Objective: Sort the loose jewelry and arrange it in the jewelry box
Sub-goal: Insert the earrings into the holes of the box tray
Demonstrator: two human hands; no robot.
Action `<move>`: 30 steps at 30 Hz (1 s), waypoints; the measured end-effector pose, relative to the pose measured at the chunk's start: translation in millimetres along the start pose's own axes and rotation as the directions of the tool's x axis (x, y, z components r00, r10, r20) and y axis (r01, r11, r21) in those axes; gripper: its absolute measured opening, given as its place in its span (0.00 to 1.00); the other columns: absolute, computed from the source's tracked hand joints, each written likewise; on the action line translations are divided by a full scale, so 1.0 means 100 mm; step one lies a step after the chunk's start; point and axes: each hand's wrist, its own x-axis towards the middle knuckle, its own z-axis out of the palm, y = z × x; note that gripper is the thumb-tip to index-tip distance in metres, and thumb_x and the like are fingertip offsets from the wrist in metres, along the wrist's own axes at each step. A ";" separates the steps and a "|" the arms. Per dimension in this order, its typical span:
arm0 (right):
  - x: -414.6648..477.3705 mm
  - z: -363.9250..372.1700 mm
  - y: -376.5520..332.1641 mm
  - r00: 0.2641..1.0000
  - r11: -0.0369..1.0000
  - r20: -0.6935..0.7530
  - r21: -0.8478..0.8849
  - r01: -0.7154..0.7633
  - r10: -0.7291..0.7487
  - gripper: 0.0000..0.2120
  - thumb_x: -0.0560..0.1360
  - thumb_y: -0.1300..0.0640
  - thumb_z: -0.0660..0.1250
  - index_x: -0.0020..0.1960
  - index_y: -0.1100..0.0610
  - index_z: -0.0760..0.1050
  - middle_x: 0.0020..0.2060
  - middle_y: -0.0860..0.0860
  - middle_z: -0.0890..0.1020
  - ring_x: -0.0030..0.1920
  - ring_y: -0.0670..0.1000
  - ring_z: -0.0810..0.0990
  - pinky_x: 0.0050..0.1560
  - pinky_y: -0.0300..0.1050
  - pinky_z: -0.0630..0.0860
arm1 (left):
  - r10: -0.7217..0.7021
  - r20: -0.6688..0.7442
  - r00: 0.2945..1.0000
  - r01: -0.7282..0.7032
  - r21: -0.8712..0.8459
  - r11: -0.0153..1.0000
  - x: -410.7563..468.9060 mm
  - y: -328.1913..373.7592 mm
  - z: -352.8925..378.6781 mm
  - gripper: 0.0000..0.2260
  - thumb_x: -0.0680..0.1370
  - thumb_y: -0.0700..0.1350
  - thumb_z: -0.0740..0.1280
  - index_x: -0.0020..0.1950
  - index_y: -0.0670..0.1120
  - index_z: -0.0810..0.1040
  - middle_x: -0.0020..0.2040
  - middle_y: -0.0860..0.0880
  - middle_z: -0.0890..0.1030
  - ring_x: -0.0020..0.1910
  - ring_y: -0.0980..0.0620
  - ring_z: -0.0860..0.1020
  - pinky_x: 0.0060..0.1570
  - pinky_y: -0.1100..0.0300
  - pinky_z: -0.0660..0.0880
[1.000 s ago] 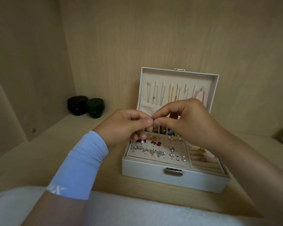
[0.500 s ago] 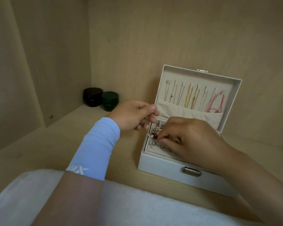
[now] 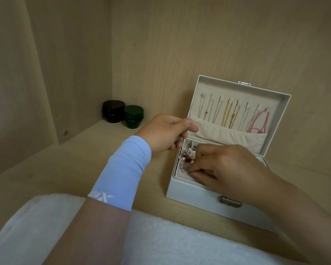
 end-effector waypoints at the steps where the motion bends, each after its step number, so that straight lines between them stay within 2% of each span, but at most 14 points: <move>1: -0.01 -0.01 0.01 1.000 1.000 0.014 0.014 0.000 -0.001 0.10 0.77 0.48 0.64 0.43 0.44 0.84 0.36 0.42 0.76 0.33 0.44 0.75 0.26 0.46 0.73 | -0.021 0.009 1.000 0.022 -0.040 0.999 0.01 0.01 0.01 0.13 0.83 0.46 0.61 0.50 0.46 0.84 0.34 0.53 0.75 0.28 0.56 0.73 0.28 0.66 0.69; 6: -0.05 -0.03 0.06 0.998 0.988 0.023 0.142 -0.054 0.051 0.09 0.77 0.46 0.66 0.51 0.41 0.85 0.39 0.40 0.77 0.36 0.40 0.75 0.33 0.42 0.74 | -0.056 0.071 0.996 0.069 -0.190 0.979 0.00 0.04 0.04 0.13 0.82 0.36 0.57 0.54 0.42 0.82 0.38 0.49 0.77 0.28 0.54 0.74 0.27 0.65 0.68; 10: -0.04 -0.09 0.18 0.976 0.922 -0.067 0.345 -0.174 0.209 0.07 0.75 0.51 0.72 0.51 0.46 0.86 0.42 0.40 0.81 0.40 0.42 0.80 0.42 0.37 0.74 | 0.010 0.092 0.996 0.003 -0.146 0.989 -0.02 0.01 0.03 0.15 0.83 0.35 0.57 0.53 0.47 0.82 0.38 0.52 0.79 0.31 0.55 0.75 0.29 0.66 0.70; 12: -0.03 -0.15 0.25 0.951 0.903 -0.125 0.368 -0.220 0.283 0.06 0.74 0.52 0.72 0.50 0.47 0.86 0.41 0.40 0.81 0.39 0.44 0.79 0.41 0.33 0.72 | 0.042 0.106 0.993 -0.032 -0.098 0.995 -0.03 0.00 0.03 0.14 0.83 0.36 0.58 0.54 0.49 0.82 0.38 0.53 0.80 0.32 0.56 0.76 0.31 0.66 0.71; 15: -0.04 -0.23 0.32 0.884 0.838 -0.201 0.459 -0.296 0.423 0.06 0.75 0.54 0.72 0.51 0.44 0.83 0.42 0.42 0.82 0.33 0.50 0.77 0.36 0.40 0.75 | 0.084 0.132 0.988 -0.080 -0.035 0.996 -0.04 0.01 0.07 0.12 0.82 0.37 0.60 0.58 0.49 0.81 0.41 0.52 0.82 0.33 0.56 0.78 0.33 0.66 0.72; 17: -0.05 -0.26 0.34 0.856 0.762 -0.176 0.565 -0.317 0.487 0.09 0.76 0.56 0.72 0.53 0.44 0.82 0.43 0.43 0.83 0.32 0.54 0.78 0.36 0.46 0.78 | 0.099 0.166 0.981 -0.095 -0.031 0.995 -0.05 0.02 0.11 0.12 0.82 0.37 0.62 0.60 0.49 0.79 0.42 0.50 0.84 0.34 0.54 0.79 0.33 0.65 0.72; 19: -0.04 -0.25 0.32 0.870 0.715 -0.128 0.632 -0.299 0.476 0.12 0.75 0.57 0.73 0.57 0.45 0.82 0.44 0.43 0.84 0.33 0.59 0.77 0.37 0.53 0.78 | 0.115 0.197 0.974 -0.108 -0.044 0.993 -0.05 0.03 0.15 0.12 0.81 0.37 0.63 0.63 0.48 0.77 0.43 0.48 0.85 0.34 0.51 0.80 0.33 0.64 0.72; 22: -0.05 -0.22 0.31 0.890 0.687 -0.123 0.685 -0.244 0.438 0.09 0.72 0.54 0.76 0.52 0.46 0.85 0.41 0.45 0.86 0.34 0.64 0.75 0.37 0.57 0.77 | 0.140 0.212 0.967 -0.143 -0.003 0.990 -0.06 0.05 0.18 0.14 0.80 0.37 0.65 0.65 0.46 0.74 0.41 0.47 0.85 0.33 0.50 0.81 0.33 0.62 0.72; 26: -0.08 -0.24 0.36 0.892 0.668 -0.103 0.701 -0.249 0.441 0.11 0.67 0.50 0.78 0.50 0.45 0.86 0.39 0.50 0.86 0.35 0.64 0.75 0.40 0.60 0.78 | 0.132 0.188 0.973 -0.133 -0.004 0.991 -0.08 0.10 0.23 0.13 0.80 0.36 0.65 0.64 0.42 0.73 0.36 0.49 0.84 0.32 0.50 0.81 0.32 0.61 0.70; 28: -0.09 -0.23 0.38 0.882 0.676 -0.120 0.692 -0.255 0.456 0.10 0.69 0.52 0.78 0.50 0.45 0.86 0.39 0.48 0.86 0.34 0.60 0.77 0.40 0.58 0.79 | 0.099 0.164 0.981 -0.106 0.034 0.994 -0.08 0.16 0.25 0.10 0.80 0.38 0.65 0.62 0.43 0.74 0.40 0.47 0.85 0.33 0.49 0.82 0.32 0.61 0.72; 30: -0.11 -0.20 0.41 0.862 0.688 -0.138 0.669 -0.282 0.488 0.07 0.72 0.50 0.76 0.49 0.43 0.85 0.38 0.44 0.86 0.33 0.56 0.79 0.39 0.51 0.81 | 0.082 0.111 0.990 -0.106 0.229 0.968 -0.09 0.22 0.24 0.07 0.81 0.42 0.65 0.58 0.48 0.78 0.44 0.50 0.86 0.36 0.52 0.83 0.35 0.62 0.74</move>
